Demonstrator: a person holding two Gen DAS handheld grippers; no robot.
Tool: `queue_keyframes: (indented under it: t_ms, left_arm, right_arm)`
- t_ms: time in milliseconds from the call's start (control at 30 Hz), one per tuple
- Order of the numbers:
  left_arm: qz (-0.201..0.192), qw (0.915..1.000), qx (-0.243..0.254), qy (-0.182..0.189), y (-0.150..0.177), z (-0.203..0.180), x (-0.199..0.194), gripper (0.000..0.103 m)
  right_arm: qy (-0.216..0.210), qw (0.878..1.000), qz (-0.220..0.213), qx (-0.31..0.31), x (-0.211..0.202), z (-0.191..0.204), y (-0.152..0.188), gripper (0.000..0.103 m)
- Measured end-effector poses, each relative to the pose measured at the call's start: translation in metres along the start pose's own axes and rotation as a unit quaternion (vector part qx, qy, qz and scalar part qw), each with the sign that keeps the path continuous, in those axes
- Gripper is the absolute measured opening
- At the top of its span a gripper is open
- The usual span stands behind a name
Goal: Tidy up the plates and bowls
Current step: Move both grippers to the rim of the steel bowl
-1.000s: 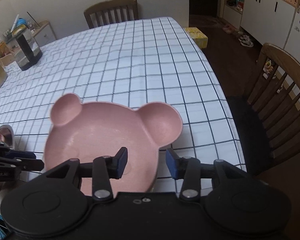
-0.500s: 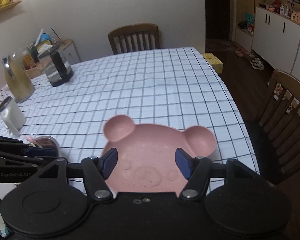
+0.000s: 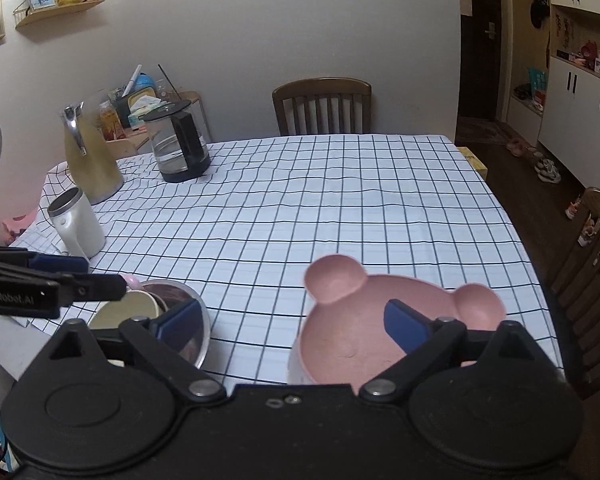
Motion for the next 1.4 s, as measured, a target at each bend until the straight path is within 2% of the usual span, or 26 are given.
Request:
queue_keyframes:
  t_ms: [200, 400, 567, 767, 1067, 1133, 1167, 1200, 1300, 1400]
  left_arm:
    - [-0.006, 0.9985, -0.027, -0.047, 0.014, 0.046, -0.008, 0.079]
    - [0.016, 0.9945, -0.059, -0.085, 0.039, 0.094, 0.0, 0.079]
    - [0.056, 0.9908, -0.078, -0.095, 0.061, 0.119, 0.019, 0.079]
    - [0.1, 0.9848, -0.099, -0.101, 0.085, 0.139, 0.048, 0.079]
    - [0.129, 0.9803, -0.12, -0.089, 0.097, 0.14, 0.06, 0.077]
    - [0.132, 0.9797, -0.125, -0.083, 0.098, 0.14, 0.062, 0.064]
    - [0.134, 0.9795, -0.127, -0.081, 0.098, 0.139, 0.062, 0.06]
    - [0.14, 0.9787, -0.129, -0.078, 0.098, 0.139, 0.064, 0.056]
    - [0.15, 0.9767, -0.137, -0.069, 0.098, 0.138, 0.068, 0.038]
    - [0.152, 0.9768, -0.135, -0.066, 0.096, 0.134, 0.069, 0.029]
  right_arm:
    - [-0.008, 1.0, 0.01, 0.002, 0.019, 0.022, 0.011, 0.103]
    - [-0.01, 0.999, 0.035, 0.012, 0.053, 0.034, 0.024, 0.103]
    - [-0.015, 0.998, 0.062, 0.015, 0.078, 0.041, 0.034, 0.1]
    - [-0.006, 0.994, 0.106, 0.003, 0.106, 0.046, 0.047, 0.092]
    - [-0.026, 0.986, 0.16, 0.023, 0.132, 0.05, 0.056, 0.073]
    - [-0.03, 0.985, 0.166, 0.029, 0.135, 0.051, 0.057, 0.064]
    - [-0.033, 0.984, 0.17, 0.031, 0.136, 0.052, 0.056, 0.061]
    - [-0.037, 0.984, 0.174, 0.032, 0.138, 0.053, 0.056, 0.052]
    - [-0.049, 0.981, 0.183, 0.035, 0.141, 0.057, 0.055, 0.039]
    - [-0.059, 0.98, 0.185, 0.035, 0.143, 0.061, 0.054, 0.024]
Point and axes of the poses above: each gripper's, at about its wrist camera, not at the fingertips, and x roughly the way its jaws point, z to its left, y to its underside, the point moved 3 cm from there along x, roughly the way its jaws point, and after that the axes turned 5 degrees about -z, right-handed, at the moved point
